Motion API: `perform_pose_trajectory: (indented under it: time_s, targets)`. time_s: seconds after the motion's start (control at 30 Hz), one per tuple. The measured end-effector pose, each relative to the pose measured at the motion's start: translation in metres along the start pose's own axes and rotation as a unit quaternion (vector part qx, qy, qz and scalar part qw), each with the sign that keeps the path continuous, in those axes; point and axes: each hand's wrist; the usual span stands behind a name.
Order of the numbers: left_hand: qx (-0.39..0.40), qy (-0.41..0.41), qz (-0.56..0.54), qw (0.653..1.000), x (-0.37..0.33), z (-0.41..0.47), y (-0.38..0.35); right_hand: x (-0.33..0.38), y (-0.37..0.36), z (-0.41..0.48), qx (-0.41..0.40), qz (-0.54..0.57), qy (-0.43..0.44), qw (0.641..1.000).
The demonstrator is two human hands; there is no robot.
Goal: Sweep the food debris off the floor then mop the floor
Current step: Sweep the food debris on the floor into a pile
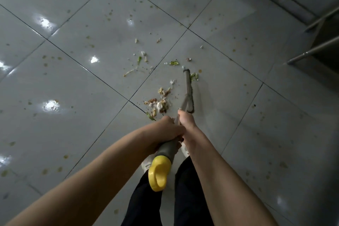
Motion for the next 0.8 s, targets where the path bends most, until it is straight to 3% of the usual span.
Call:
perform_pose_trajectory:
  time_s: [0.17,0.4,0.6,0.8]
  targets:
    - [0.014,-0.045,-0.093,0.995,-0.032,0.039,-0.018,0.055,0.033,0.033,-0.049,-0.062,0.026,0.997]
    - [-0.003,-0.075,-0.203,0.976,-0.103,0.131,-0.050,0.159,0.078,0.110,-0.035,-0.129,0.020,0.991]
    - [-0.046,-0.094,-0.364,0.926,-0.182,0.216,-0.078,0.267,0.103,0.163,-0.067,-0.288,0.059,0.954]
    - [-0.050,-0.111,-0.412,0.903,-0.237,0.275,-0.079,0.341,0.114,0.200,-0.095,-0.369,0.080,0.921]
Point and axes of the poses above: each hand's wrist, its own z-axis towards the middle knuckle, its own y-axis out of the back of the hand, x = y × z, and after that the axes turned 7 degrees about -y, right-handed
